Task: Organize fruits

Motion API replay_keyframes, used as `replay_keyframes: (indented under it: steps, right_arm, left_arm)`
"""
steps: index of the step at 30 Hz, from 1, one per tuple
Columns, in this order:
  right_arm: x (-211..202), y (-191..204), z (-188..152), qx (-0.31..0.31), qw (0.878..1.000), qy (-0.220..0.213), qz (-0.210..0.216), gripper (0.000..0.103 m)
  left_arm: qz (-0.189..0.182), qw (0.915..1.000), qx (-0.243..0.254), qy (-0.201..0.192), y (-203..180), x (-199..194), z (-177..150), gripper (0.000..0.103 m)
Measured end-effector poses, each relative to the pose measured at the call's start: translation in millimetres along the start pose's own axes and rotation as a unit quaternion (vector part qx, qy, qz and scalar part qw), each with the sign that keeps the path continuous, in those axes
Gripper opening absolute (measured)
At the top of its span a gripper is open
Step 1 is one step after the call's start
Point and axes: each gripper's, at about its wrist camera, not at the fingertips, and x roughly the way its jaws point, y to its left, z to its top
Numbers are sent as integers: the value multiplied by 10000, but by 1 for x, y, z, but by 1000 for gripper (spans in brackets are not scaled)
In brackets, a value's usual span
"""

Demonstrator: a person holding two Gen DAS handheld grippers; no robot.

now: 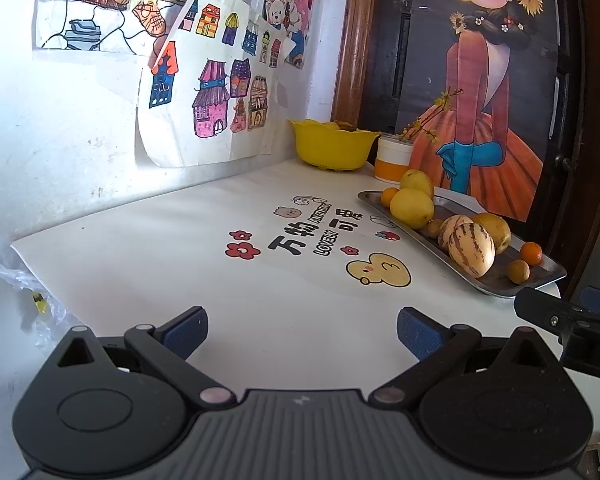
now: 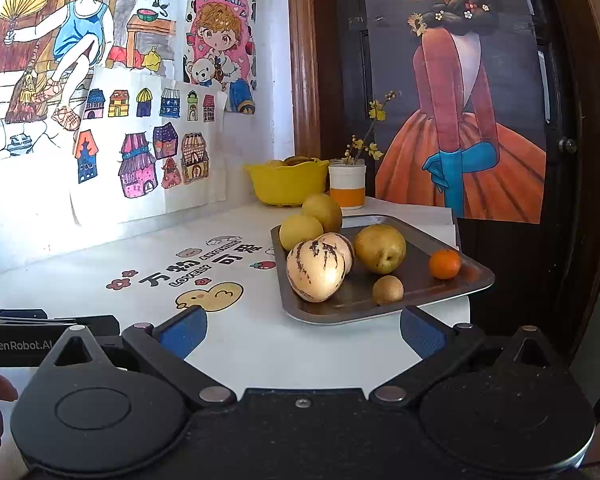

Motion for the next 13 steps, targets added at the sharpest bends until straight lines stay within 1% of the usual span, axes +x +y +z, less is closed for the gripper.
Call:
replay_keyframes:
  steps: [13]
  right_arm:
    - [0, 1, 0, -5, 10000, 3, -7, 102]
  left_arm:
    - [-67, 10000, 36, -27, -3, -2, -1, 103]
